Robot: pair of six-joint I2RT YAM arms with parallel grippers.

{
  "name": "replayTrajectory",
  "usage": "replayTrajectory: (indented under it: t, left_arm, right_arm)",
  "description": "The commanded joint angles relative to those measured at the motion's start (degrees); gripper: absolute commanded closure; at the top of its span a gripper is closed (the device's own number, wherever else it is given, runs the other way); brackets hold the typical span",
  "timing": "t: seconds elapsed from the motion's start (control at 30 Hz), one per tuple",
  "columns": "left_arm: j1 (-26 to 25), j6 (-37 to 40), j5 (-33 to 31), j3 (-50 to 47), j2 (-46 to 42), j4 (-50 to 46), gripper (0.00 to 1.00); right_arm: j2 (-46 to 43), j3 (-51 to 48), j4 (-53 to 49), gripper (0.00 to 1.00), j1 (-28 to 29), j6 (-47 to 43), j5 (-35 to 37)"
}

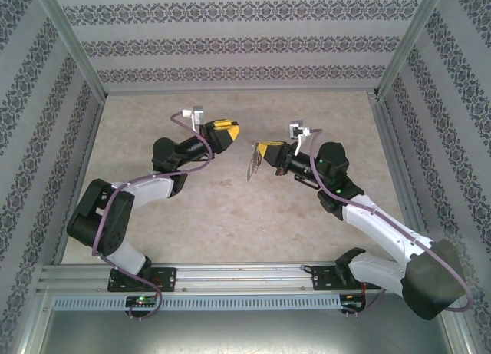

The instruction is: Put the keys on the keyring

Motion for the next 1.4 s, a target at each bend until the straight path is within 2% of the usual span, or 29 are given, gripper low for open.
replayTrajectory:
  t: [0.0, 0.27, 0.4, 0.67, 1.37]
  left_arm:
    - [1.0, -0.5, 4.0, 0.6, -1.3, -0.4, 0.63]
    - [2.1, 2.1, 14.7, 4.6, -0.7, -11.3, 0.66]
    - [2.1, -0.1, 18.1, 5.9, 0.9, -11.1, 0.67]
    - [1.9, -7.8, 22.5, 7.6, 5.4, -4.6, 0.70]
    - [-0.3, -10.2, 24.5, 8.0, 8.2, -2.6, 0.74]
  right_arm:
    - [1.1, 2.2, 0.8, 1.00, -0.7, -2.0, -3.1]
    - [3.5, 3.2, 0.5, 1.00, -0.9, -2.8, -6.2]
    - [3.9, 3.2, 1.0, 1.00, -0.9, -2.5, -6.5]
    - [3.9, 3.2, 1.3, 1.00, -0.9, -2.3, -6.4]
    - [4.7, 3.5, 1.7, 1.00, -0.5, -2.0, -5.9]
